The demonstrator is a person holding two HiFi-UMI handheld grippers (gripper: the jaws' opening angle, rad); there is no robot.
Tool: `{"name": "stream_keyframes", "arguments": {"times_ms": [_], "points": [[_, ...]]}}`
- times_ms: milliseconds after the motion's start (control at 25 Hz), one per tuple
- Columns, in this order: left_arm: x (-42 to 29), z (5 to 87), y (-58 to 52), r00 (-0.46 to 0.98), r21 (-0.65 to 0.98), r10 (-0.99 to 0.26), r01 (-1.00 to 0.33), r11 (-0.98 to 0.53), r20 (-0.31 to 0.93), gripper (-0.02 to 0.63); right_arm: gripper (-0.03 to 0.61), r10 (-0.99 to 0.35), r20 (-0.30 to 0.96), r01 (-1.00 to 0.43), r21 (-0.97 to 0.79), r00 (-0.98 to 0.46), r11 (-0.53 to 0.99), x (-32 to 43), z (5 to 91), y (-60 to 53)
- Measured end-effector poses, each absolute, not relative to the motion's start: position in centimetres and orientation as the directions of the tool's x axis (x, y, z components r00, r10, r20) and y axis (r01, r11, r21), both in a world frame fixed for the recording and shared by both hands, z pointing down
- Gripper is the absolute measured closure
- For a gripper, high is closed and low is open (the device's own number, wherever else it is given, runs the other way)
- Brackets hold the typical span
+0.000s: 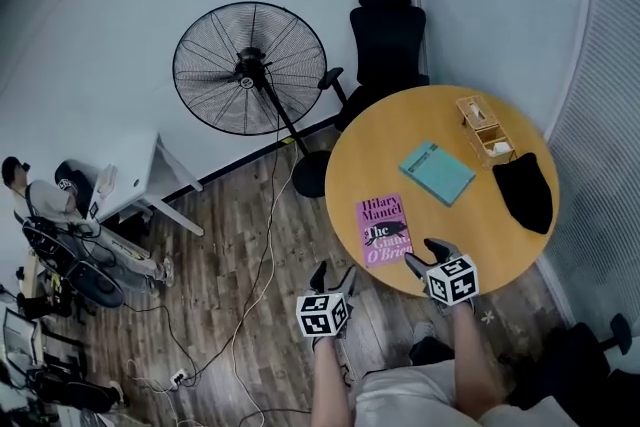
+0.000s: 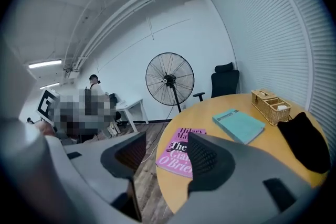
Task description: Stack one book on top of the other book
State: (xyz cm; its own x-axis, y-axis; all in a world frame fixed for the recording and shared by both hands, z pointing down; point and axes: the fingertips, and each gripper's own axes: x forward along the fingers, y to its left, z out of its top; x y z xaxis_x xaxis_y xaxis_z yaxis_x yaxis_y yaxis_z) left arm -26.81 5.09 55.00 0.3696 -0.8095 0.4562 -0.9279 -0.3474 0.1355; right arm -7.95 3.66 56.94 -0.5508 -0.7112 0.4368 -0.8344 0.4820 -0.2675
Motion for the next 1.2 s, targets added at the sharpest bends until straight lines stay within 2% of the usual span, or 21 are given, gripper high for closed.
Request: {"name": "stream_keyframes", "arguments": {"times_ms": [200,600,1040,1200], "points": [[-26.1,53.6,2.1,0.304,0.157,-0.867,-0.952,-0.262,0.395,0.293,0.325,-0.697,0.426,-0.817,-0.276,-0.577,0.507,-7.0,56.6,0.5],[-25.4,55.6,1.7,0.261,0.173,-0.869,-0.963,-0.205,0.42,0.295,0.325,-0.627,0.463,-0.777,-0.31,-0.627,0.548,-6.5,59.5,-0.6],[-24.3,57.6,1.3,0.294,0.21,-0.847,-0.953,-0.22,0.443,0.295,0.325,-0.589,0.494,-0.766,-0.35,-0.64,0.539,-6.3,61.9,-0.5],[-24.3,56.9,-0.1,0.313,0.235,-0.858,-0.944,-0.233,0.406,0.295,0.325,-0.581,0.494,-0.761,-0.365,-0.647,0.537,-6.6,62.0,-1.6]]}}
